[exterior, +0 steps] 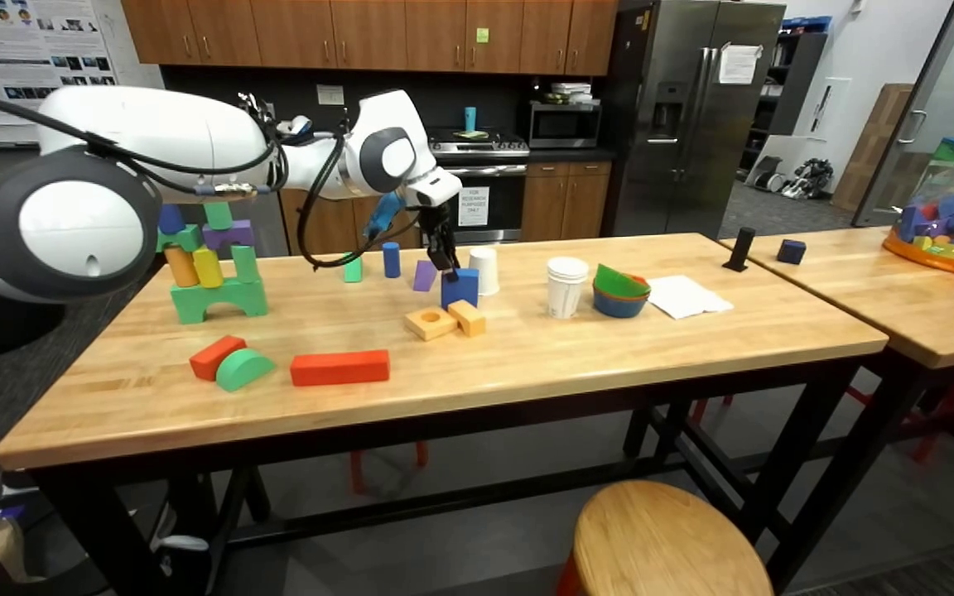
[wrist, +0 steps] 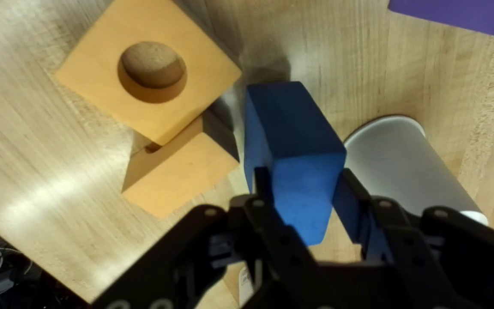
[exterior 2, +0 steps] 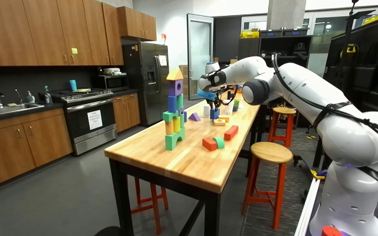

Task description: Put the blue block on the orange block

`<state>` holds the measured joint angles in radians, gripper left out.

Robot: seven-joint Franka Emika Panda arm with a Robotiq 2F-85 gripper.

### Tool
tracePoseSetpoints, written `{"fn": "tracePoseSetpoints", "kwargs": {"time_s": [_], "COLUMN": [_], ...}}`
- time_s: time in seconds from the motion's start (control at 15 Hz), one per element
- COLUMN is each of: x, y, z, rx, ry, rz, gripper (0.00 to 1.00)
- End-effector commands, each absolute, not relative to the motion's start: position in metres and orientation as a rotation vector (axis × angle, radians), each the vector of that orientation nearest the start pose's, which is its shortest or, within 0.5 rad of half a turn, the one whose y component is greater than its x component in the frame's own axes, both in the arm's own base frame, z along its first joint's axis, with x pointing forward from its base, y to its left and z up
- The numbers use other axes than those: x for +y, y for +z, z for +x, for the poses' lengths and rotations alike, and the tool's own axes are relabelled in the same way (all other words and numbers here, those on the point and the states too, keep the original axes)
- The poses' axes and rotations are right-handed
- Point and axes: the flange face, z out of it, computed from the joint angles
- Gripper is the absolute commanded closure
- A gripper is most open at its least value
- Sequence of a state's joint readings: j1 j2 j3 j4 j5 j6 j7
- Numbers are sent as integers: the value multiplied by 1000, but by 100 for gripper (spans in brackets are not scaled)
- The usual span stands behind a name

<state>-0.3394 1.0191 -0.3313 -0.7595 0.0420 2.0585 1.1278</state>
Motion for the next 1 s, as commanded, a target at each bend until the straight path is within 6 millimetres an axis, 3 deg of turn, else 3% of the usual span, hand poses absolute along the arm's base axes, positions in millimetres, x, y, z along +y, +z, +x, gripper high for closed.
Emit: {"fn": "tracePoseSetpoints", "kwargs": {"time_s": [0.0,0.2,0.47,0.93], "x": [-375,-359,-343,-354], "y": [425,469,506,521], "z": [721,721,711,692], "rx": [2211,2002,1795,1714], "ry": [-662,-726,-659,-583], "rz": [-2337,-2502,-2682,-2784], "gripper": [85,85,85,85]}}
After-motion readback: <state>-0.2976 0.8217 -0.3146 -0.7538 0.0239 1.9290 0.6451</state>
